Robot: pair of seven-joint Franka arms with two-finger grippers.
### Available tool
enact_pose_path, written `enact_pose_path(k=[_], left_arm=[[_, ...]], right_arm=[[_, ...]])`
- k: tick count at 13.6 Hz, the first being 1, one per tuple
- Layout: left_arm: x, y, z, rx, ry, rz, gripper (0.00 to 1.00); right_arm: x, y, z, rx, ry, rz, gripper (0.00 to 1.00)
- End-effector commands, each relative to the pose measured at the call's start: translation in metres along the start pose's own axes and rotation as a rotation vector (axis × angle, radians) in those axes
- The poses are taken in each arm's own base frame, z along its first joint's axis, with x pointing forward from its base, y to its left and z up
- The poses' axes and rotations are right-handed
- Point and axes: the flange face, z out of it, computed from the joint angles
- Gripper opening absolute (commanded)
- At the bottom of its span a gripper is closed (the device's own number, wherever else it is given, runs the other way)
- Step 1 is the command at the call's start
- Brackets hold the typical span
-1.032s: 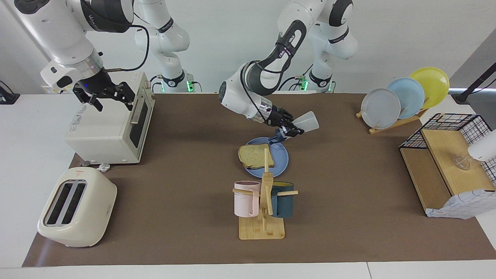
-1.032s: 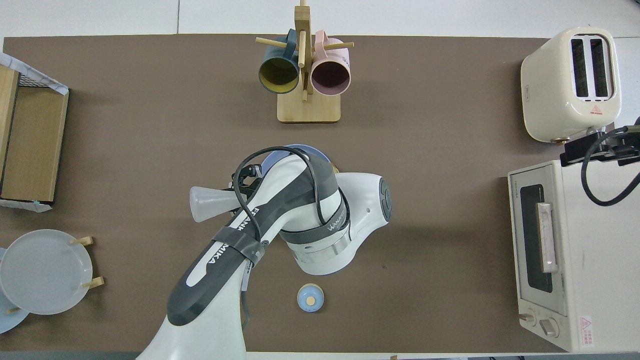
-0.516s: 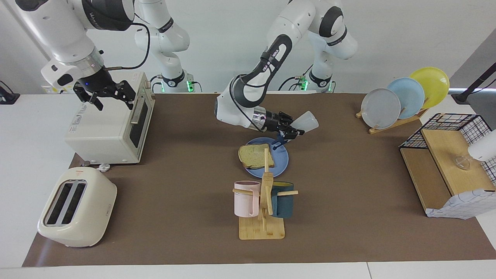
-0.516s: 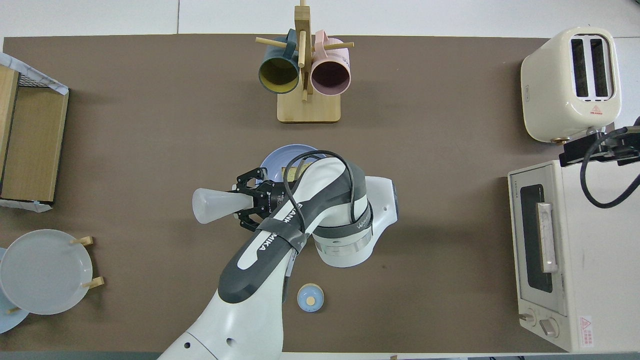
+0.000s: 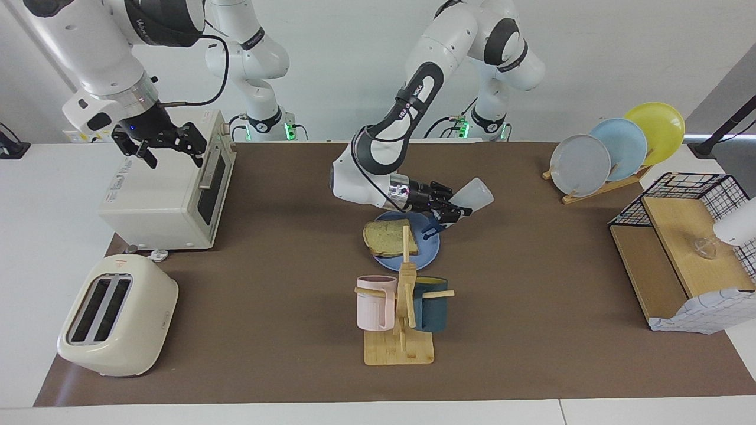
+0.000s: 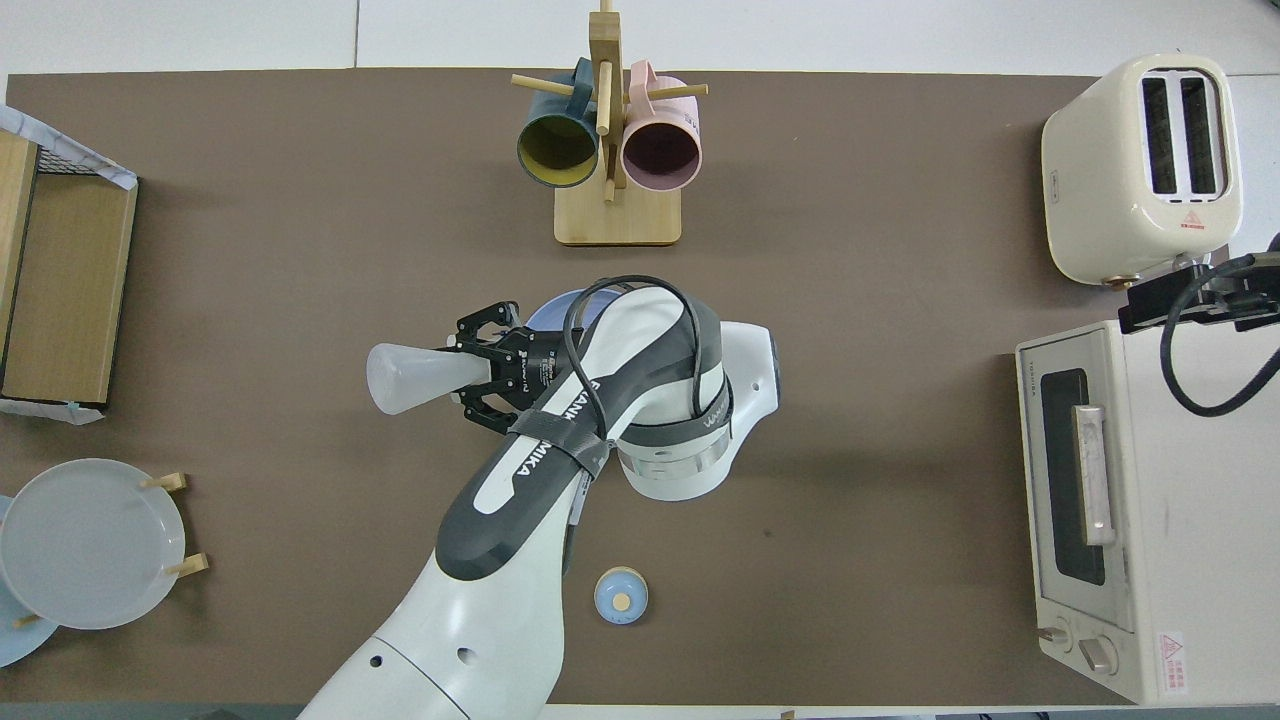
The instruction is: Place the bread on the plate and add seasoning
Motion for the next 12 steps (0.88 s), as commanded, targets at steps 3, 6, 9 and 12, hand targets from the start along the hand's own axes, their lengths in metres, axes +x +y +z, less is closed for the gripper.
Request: enact_pose_path(k=[3, 6, 9, 12], left_arm=[[0.003, 0.002, -0.011, 0.029, -0.022, -0.008, 0.0], [0.001, 0.033, -0.041, 0.035, -0.018, 0.025, 0.0], [-0.004, 0.064, -0.072, 0.03, -0.012, 0.053, 0.0], [-0.013, 0.083, -0.093, 0.027, -0.02, 0.061, 0.0]], right_arm=[[-0.004, 0.001, -0.003, -0.01, -0.003, 0.004, 1.0], [-0.004, 0.001, -0.003, -0.01, -0.003, 0.004, 1.0], [-0.004, 0.001, -0.003, -0.01, -0.003, 0.004, 1.0], [-0.005, 0.002, -0.003, -0.01, -0.001, 0.005, 1.0]])
